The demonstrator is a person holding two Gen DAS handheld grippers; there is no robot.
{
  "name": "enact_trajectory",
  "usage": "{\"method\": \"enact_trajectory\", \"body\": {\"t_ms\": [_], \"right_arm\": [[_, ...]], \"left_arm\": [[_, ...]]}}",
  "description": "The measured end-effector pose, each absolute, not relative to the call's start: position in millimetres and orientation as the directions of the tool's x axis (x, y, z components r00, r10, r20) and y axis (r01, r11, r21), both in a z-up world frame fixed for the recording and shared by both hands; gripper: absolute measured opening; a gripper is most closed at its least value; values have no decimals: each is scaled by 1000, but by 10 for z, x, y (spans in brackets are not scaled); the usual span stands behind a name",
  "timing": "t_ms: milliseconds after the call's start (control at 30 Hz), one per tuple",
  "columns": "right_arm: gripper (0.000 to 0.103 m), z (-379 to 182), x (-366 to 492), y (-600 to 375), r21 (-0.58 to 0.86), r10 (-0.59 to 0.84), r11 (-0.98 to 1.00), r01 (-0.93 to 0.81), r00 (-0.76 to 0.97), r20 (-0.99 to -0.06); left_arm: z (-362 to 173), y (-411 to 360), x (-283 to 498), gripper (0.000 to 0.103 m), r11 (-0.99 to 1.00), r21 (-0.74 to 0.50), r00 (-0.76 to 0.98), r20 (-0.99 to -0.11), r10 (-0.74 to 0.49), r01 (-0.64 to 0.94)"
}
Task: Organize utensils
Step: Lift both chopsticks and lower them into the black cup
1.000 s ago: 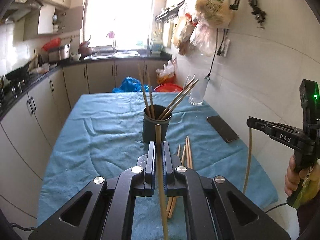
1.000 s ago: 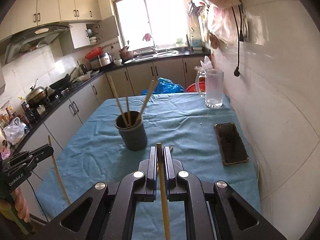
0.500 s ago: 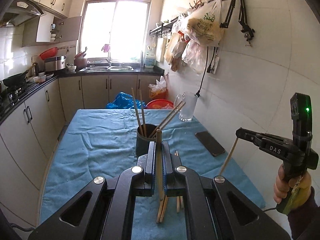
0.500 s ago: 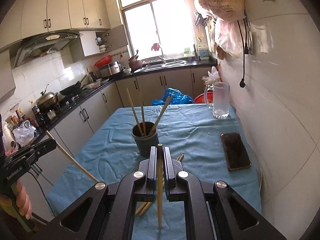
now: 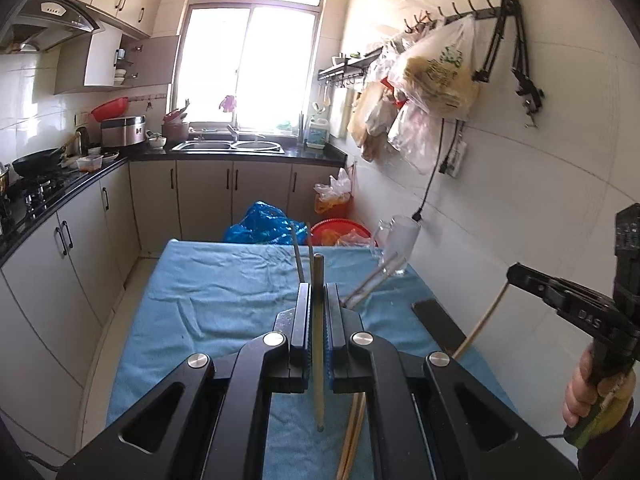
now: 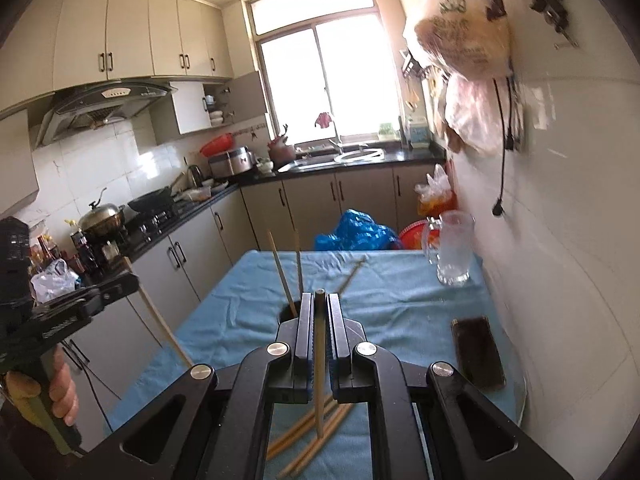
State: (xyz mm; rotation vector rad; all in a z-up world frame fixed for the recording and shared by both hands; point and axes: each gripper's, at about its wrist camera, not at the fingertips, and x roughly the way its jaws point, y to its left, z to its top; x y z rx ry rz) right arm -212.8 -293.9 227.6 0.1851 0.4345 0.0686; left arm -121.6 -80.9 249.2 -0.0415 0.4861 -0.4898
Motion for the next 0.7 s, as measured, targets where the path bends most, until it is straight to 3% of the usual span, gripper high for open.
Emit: {"method": "enact_trajectory", "body": {"t_ms": [433, 700], "right_arm": [[6, 2743, -1277, -2665, 192, 107, 981, -43, 935, -337], [6, 2631, -742, -2765, 226, 75, 974, 3, 938, -339]], "left_arm": [[2876, -1263, -429, 5, 900, -130, 820, -375, -433, 416], [2697, -1537, 202, 5, 902, -147, 802, -414, -430, 407]]}}
